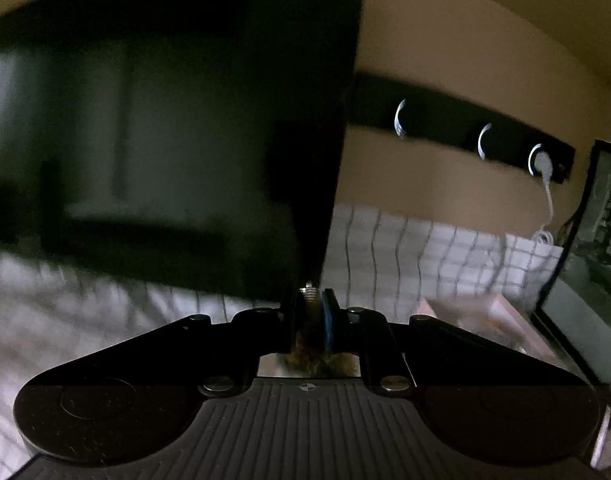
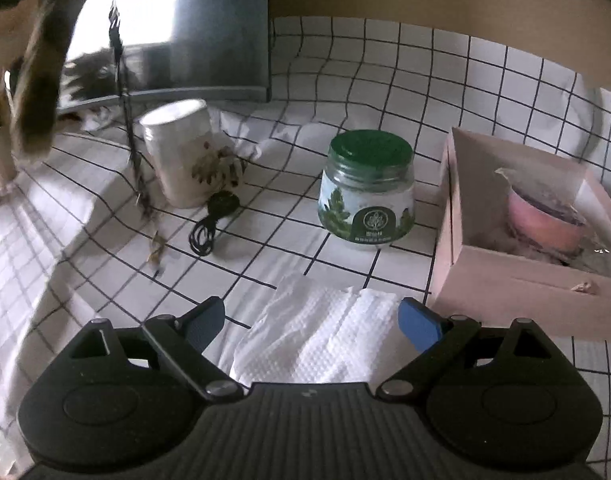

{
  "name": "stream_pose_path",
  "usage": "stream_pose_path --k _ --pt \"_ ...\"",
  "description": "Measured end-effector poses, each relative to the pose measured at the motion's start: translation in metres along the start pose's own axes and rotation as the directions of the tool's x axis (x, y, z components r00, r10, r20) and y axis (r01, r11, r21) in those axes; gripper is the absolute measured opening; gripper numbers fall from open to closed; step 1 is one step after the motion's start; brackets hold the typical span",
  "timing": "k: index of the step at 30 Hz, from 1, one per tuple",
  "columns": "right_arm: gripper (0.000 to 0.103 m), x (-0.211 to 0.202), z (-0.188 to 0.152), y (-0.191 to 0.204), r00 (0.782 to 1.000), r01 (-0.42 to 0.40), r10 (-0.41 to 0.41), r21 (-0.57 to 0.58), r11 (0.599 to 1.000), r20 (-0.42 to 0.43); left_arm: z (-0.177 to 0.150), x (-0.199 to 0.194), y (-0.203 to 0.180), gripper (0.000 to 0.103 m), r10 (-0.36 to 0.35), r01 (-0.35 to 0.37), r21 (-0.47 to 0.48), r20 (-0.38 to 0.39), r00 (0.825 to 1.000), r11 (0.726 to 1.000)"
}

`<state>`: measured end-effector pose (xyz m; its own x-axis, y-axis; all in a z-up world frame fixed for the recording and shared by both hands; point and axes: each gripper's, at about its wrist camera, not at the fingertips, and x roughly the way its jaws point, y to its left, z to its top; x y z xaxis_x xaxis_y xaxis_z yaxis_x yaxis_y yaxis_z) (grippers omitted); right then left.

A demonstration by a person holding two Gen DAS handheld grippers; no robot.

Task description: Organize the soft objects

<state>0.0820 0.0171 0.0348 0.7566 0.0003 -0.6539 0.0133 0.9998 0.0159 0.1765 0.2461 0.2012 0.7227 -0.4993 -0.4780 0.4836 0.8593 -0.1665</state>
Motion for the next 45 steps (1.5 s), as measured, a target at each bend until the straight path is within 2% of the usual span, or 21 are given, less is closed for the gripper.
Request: stream_pose_path --k 4,8,11,14,18,19,21,25,28,30,32,35,37,38,43,45 --pt "0.095 0.014 -0.005 0.007 0.998 0.03 -0.029 0.012 0.999 -0.049 -0.038 0.023 0.021 0.015 -0.01 0.003 -0.061 -0.112 0.994 0.998" --pt "0.095 0.02 -0.011 0.012 0.994 0.07 -0.07 -0.001 0.998 -0.085 -0.078 0.047 0.038 0.015 0.034 -0.053 -0.08 -0.228 0.973 0.995" --pt "0.095 0.017 -0.016 0.013 0.991 0.097 -0.098 -0.02 0.995 -0.092 -0.101 0.058 0.043 0.016 0.056 -0.081 -0.084 -0.265 0.963 0.993" --pt "0.095 0.017 -0.022 0.011 0.988 0.114 -0.115 -0.014 0.993 -0.107 -0.115 0.071 0.046 0.016 0.04 -0.072 -0.093 -0.315 0.948 0.993" --pt "0.095 0.015 -0.027 0.005 0.989 0.113 -0.109 0.04 0.993 -0.105 -0.128 0.084 0.046 0.017 0.056 -0.093 -0.078 -0.386 0.921 0.993" --pt "0.095 0.015 -0.028 0.004 0.989 0.113 -0.108 0.049 0.992 -0.102 -0.129 0.083 0.046 0.02 0.052 -0.088 -0.078 -0.377 0.925 0.993" --pt "0.095 0.014 -0.03 0.005 0.989 0.116 -0.111 0.05 0.992 -0.093 -0.128 0.083 0.047 0.02 0.039 -0.076 -0.08 -0.386 0.922 0.994" --pt "0.098 0.015 -0.034 0.007 0.991 0.12 -0.116 0.052 0.991 -0.068 -0.12 0.081 0.056 0.023 -0.062 -0.018 -0.179 -0.432 0.9 0.984" --pt "0.101 0.015 -0.039 0.009 0.992 0.12 -0.119 0.051 0.991 -0.032 -0.11 0.06 0.053 0.023 -0.008 -0.061 -0.161 -0.399 0.917 0.985" --pt "0.101 0.014 -0.041 0.009 0.992 0.123 -0.122 0.053 0.991 -0.017 -0.108 0.049 0.053 0.023 -0.002 -0.076 -0.184 -0.392 0.92 0.98" --pt "0.102 0.015 -0.041 0.009 0.993 0.119 -0.118 0.052 0.992 -0.018 -0.109 0.05 0.05 0.023 -0.006 -0.083 -0.193 -0.42 0.908 0.978" --pt "0.103 0.016 -0.041 0.01 0.993 0.115 -0.114 0.048 0.992 -0.019 -0.118 0.065 0.039 0.023 0.036 -0.108 -0.128 -0.467 0.884 0.986" --pt "0.103 0.016 -0.041 0.01 0.993 0.115 -0.114 0.047 0.992 -0.019 -0.123 0.074 0.034 0.029 0.064 -0.131 -0.104 -0.486 0.871 0.986" --pt "0.103 0.016 -0.041 0.01 0.993 0.114 -0.113 0.047 0.992 -0.019 -0.125 0.076 0.033 0.034 0.071 -0.134 -0.096 -0.482 0.874 0.986" --pt "0.103 0.016 -0.041 0.01 0.995 0.099 -0.098 0.032 0.995 -0.032 -0.127 0.077 0.029 0.032 0.088 -0.138 -0.077 -0.459 0.884 0.987" --pt "0.097 0.015 -0.036 0.007 0.994 0.081 -0.079 0.023 0.996 -0.072 -0.128 0.076 0.03 0.032 0.082 -0.131 -0.078 -0.453 0.888 0.988"
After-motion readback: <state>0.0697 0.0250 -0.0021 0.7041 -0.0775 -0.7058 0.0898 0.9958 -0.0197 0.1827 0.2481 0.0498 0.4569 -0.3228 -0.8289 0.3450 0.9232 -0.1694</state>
